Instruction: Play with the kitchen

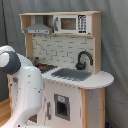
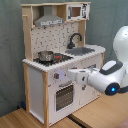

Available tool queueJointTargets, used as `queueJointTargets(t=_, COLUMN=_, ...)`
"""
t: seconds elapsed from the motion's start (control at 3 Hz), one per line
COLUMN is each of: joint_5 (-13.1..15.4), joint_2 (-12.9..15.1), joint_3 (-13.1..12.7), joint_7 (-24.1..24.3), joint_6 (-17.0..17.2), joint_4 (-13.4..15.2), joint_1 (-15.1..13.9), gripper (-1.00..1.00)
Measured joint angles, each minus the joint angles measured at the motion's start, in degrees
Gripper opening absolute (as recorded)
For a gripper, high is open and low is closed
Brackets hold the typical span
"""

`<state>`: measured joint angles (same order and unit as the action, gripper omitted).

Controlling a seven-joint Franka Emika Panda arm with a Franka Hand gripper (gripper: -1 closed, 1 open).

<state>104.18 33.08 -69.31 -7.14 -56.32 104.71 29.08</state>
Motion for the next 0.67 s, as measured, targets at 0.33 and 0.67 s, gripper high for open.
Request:
queueJointTargets(t=0.33, joint_5=0.02, joint_2=0.06, joint_3=2.02, joint_7=-2.91, joint_6=-2.54, joint_4=3.97, joint_1=-0.43, gripper=1.00)
queueJointTargets(t=0.67, joint_5=0.24, joint_2=-0.11, joint_3=2.88, joint_7=-5.39, joint_6=-4.45, joint_4=8.14, joint_1=-2.67, gripper=1.00)
